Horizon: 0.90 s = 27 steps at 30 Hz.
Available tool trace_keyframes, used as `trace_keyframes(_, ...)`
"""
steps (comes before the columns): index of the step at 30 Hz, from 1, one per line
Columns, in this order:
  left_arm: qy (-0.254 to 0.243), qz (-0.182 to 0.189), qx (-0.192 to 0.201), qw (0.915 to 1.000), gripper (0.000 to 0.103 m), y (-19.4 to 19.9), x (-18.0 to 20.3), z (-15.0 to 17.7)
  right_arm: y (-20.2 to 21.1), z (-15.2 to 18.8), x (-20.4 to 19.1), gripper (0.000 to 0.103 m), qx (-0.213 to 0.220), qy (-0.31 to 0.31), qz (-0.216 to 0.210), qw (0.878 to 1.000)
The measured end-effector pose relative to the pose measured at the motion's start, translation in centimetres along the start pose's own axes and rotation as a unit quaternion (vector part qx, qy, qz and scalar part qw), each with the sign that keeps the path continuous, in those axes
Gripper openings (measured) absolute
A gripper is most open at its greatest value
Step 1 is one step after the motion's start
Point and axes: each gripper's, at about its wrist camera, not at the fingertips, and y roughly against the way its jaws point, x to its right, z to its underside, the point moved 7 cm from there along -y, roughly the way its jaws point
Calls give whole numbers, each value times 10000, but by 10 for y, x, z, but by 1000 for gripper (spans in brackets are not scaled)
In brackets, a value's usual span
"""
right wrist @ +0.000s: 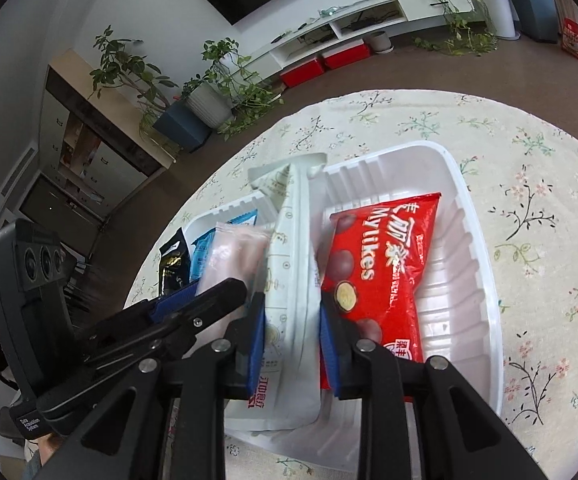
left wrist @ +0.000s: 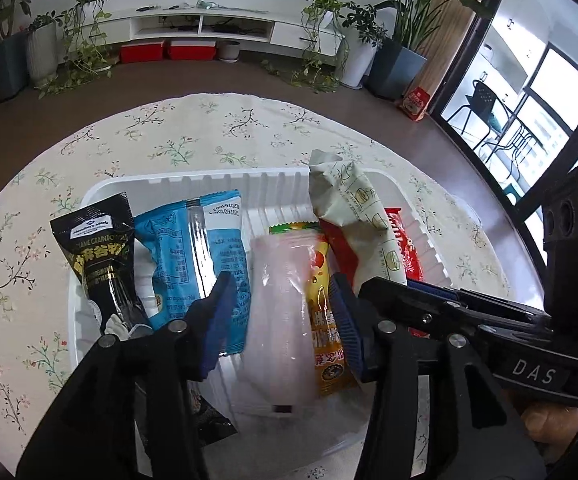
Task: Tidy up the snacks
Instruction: 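Open both grippers to release the pouch and bag into the tray, then close the left gripper on the red fruit-print candy packet while the right withdraws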
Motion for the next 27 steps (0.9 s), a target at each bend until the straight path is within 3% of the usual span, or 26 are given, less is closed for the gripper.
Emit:
trace_keyframes(9,44,-23,12,10000,50,0,-2,0,5,0,4,31,70,-39,-20,10000)
trace_keyframes(15,118,-81,164,9998,61,18,-9,1,13,-4,6,48,208,-67,-110,9997)
trace_keyframes(17,125,-48,205,9997,75,26,-11,-1,19,-7,8,52,291,-149,-196,9993)
trace_keyframes(20,82,-61,293,9995,80,42,-10,0,31,-12,10,67,459,-390,-436,9972)
trace_keyframes(21,79,-68,324,9994,81,48,-10,1,34,-13,10,68,511,-439,-503,9965)
trace_keyframes(23,46,-94,388,9992,93,64,-13,5,44,-16,12,73,612,-571,-730,9938)
trace_keyframes(27,-29,-242,497,9985,95,104,-14,23,63,-19,13,82,815,-770,-1108,9875)
